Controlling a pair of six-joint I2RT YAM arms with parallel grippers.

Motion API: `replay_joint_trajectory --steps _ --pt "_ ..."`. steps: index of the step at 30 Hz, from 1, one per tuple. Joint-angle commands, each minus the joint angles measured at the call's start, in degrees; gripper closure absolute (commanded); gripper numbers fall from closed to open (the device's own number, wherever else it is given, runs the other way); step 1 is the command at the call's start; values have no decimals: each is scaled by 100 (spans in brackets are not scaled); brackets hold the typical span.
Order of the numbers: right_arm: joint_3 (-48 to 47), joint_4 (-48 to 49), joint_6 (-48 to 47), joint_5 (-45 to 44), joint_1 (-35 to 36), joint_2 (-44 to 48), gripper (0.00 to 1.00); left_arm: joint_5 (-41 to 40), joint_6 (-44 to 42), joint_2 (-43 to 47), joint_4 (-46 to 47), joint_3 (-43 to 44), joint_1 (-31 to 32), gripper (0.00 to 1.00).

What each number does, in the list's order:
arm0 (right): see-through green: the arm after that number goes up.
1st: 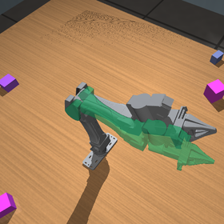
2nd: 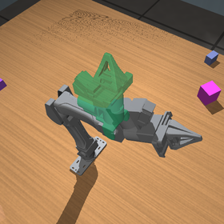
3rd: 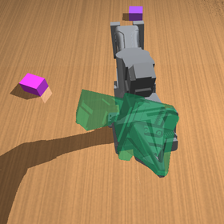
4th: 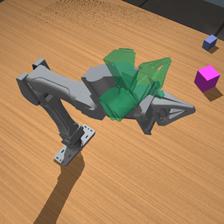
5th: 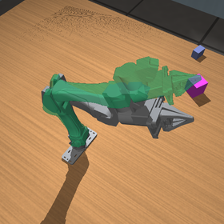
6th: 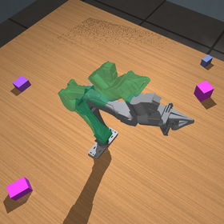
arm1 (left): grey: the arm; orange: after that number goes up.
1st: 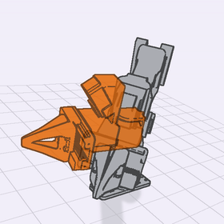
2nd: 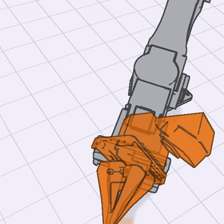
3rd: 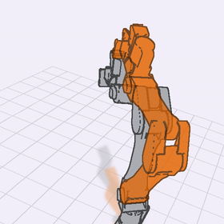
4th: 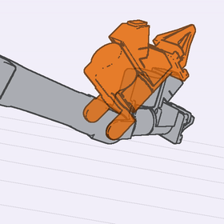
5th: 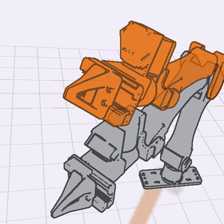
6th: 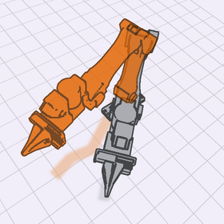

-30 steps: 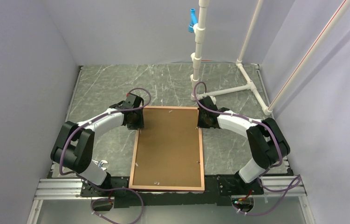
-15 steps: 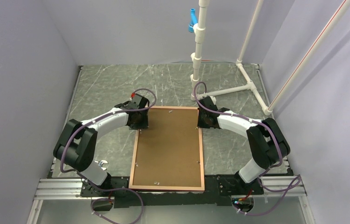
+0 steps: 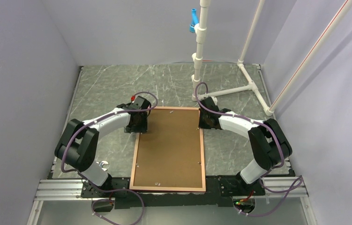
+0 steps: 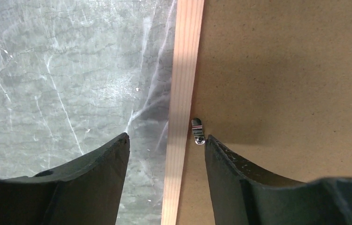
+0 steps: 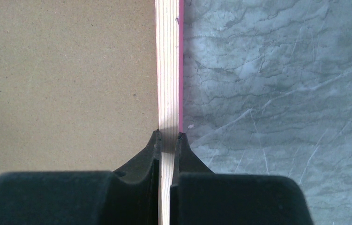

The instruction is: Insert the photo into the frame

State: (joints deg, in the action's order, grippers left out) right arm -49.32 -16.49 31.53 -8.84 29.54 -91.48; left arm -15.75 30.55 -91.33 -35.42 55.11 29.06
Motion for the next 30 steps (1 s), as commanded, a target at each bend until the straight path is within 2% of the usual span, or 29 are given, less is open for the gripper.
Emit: replay_joint_trajectory --steps 1,7,14,16,19,22,26,30 --pt "239 -714 37 620 98 -1 100 205 -154 247 61 143 -49 37" --pt "234 -732 12 635 103 -5 100 531 -129 -33 413 93 -152 38" --pt "282 -716 2 636 105 12 100 525 -119 -402 901 -147 -366 43" --pt "267 -731 -2 622 104 3 100 579 -136 -444 960 -205 -382 50" --pt "230 -749 -6 612 110 -23 100 617 -122 -393 1001 -317 -387 69" --pt "217 -754 0 620 104 -20 100 720 -134 -186 1108 -501 -375 85" --pt "204 -759 11 642 105 5 100 833 -182 16 1073 -567 -376 94" --pt "195 -768 22 655 115 33 100 932 -221 94 1021 -553 -375 98"
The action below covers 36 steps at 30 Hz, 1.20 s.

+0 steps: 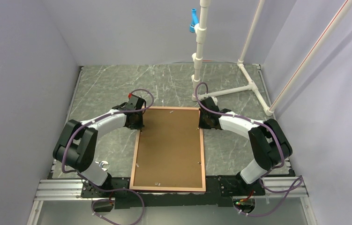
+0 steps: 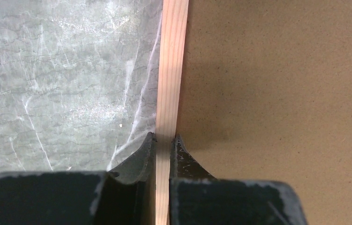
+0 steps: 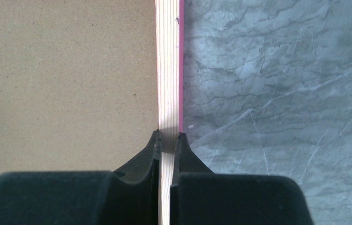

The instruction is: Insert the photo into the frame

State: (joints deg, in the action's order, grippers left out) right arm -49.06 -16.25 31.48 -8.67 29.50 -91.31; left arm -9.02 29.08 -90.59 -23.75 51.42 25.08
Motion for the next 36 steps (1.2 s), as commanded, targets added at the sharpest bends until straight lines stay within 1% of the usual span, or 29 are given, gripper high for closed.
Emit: replay_joint_trajectory --steps 1,3,4,7,9,12,14,16,24,31,33,34,36 --pt "175 -793 31 638 108 24 100 279 -63 50 -142 -192 18 96" --pt "185 -792 31 638 104 33 100 356 -13 126 -122 -210 16 83" --pt "194 -792 31 643 108 34 100 391 10 148 -108 -213 22 71" --pt "217 -775 33 655 111 43 100 487 67 161 -105 -175 21 52" --pt "221 -783 29 658 108 43 100 495 79 135 -140 -123 18 48" --pt "238 -770 24 651 109 43 100 444 50 83 -198 -100 40 49" --pt "246 -758 24 656 109 35 100 376 36 50 -252 -97 53 51" --pt "256 -749 34 658 109 19 100 303 36 56 -286 -134 81 56" --pt "256 -748 33 648 111 34 100 193 92 135 -347 -296 152 85" --pt "277 -740 56 695 108 72 100 299 119 207 -299 -325 181 100" --pt "309 -725 80 712 107 106 100 379 136 280 -290 -325 181 100" --pt "322 -716 93 714 110 133 100 433 152 326 -294 -322 176 98" --pt "356 -697 118 746 101 157 100 527 185 462 -305 -325 163 86"
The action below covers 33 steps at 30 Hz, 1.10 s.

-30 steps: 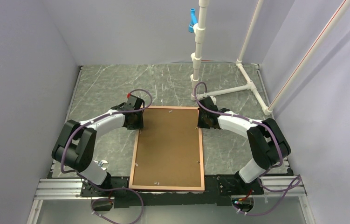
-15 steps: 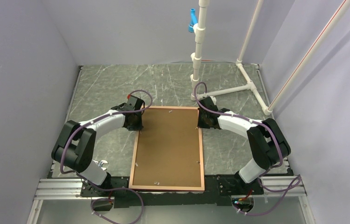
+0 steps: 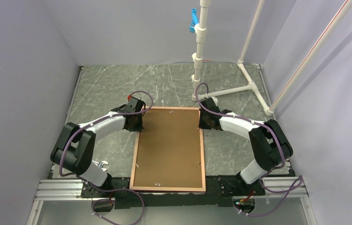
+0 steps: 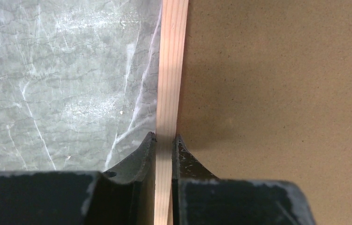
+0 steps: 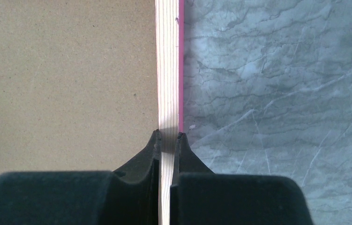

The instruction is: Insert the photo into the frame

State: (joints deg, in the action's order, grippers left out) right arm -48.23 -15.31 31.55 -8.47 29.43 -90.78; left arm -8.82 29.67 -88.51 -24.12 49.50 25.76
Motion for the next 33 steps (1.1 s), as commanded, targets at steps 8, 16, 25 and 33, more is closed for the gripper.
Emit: replay_joint_trajectory --steps 8,16,25,33 --pt "890 -446 544 1212 -172 515 100 828 210 1016 -528 -264 47 30" --pt "2112 -39 1663 1663 -398 1881 100 940 184 972 -449 -491 51 29" --pt "3610 160 3446 1774 -432 3853 100 1190 -29 963 -348 -504 169 31" --pt "3264 -215 2720 1684 -424 4382 62 900 -112 573 -558 -553 341 42"
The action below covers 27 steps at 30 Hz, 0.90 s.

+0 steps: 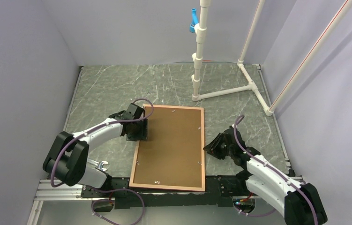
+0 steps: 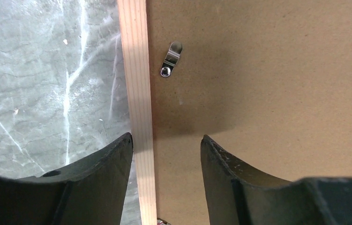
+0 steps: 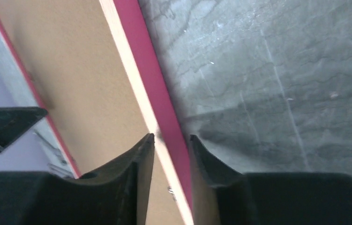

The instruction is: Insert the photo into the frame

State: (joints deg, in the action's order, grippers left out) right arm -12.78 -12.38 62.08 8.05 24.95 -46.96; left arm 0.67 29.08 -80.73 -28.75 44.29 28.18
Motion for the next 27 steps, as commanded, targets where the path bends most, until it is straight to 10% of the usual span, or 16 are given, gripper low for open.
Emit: replay_joint_trajectory --steps 1,7,27 --pt "-380 -548 -470 75 24 -105 53 -198 -23 -228 -129 -67 95 43" --pt "-555 -548 -836 465 22 -618 30 -480 70 -181 -236 -221 106 42" --pt "-1371 -246 460 817 2466 -751 21 927 -177 -13 219 -239 134 63"
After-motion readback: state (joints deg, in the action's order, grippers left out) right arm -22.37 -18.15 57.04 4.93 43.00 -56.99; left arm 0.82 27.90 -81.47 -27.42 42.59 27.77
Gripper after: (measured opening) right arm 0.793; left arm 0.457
